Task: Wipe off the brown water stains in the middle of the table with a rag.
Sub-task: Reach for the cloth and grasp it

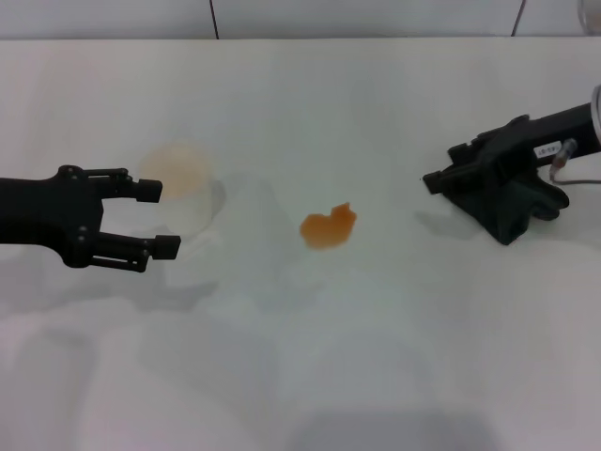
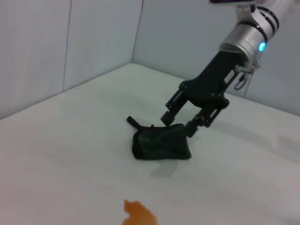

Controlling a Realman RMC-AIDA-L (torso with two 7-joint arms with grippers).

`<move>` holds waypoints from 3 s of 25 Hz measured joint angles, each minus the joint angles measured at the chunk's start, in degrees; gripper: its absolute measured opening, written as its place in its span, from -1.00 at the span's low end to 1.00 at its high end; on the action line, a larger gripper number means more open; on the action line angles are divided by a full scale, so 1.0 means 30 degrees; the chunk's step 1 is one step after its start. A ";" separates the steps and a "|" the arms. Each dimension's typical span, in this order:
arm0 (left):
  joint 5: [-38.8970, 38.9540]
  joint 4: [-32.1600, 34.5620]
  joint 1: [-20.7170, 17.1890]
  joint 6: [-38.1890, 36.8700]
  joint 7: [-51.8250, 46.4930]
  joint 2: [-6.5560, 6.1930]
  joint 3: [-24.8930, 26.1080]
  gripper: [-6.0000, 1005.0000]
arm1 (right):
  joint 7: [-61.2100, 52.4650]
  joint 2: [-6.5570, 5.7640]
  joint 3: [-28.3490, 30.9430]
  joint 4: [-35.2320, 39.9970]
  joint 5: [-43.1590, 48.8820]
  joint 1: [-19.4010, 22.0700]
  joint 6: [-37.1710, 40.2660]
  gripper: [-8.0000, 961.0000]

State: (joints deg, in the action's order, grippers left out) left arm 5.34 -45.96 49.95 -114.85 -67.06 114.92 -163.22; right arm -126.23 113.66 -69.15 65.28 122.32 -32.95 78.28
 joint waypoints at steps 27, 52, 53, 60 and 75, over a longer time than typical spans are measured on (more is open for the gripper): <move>0.0114 -0.0002 0.0196 0.0009 0.0785 0.0236 0.0001 0.77 | -0.3525 0.0183 0.1519 -0.1289 0.6756 -0.1867 0.0523 0.17; 0.0519 -0.0002 0.0191 0.0052 0.1178 0.0483 0.0002 0.77 | -0.3863 0.0385 0.1519 -0.2448 0.8404 -0.3000 0.0368 0.17; 0.0519 -0.0001 0.0185 0.0052 0.1191 0.0484 0.0002 0.77 | -0.3863 0.0388 0.1519 -0.2448 0.8364 -0.2968 0.0363 0.17; 0.0519 -0.0002 0.0189 0.0063 0.1252 0.0489 0.0001 0.77 | -0.3862 0.0446 0.1518 -0.2510 0.8280 -0.2774 0.0232 0.16; 0.0520 0.0001 0.0165 0.0083 0.1262 0.0591 0.0001 0.77 | -0.3860 0.0476 0.1518 -0.2756 0.8182 -0.2500 -0.0032 0.16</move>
State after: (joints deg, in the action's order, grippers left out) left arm 6.90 -45.96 50.45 -114.60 -63.28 116.69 -163.21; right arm -137.81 115.09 -64.60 57.01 146.87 -40.45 78.19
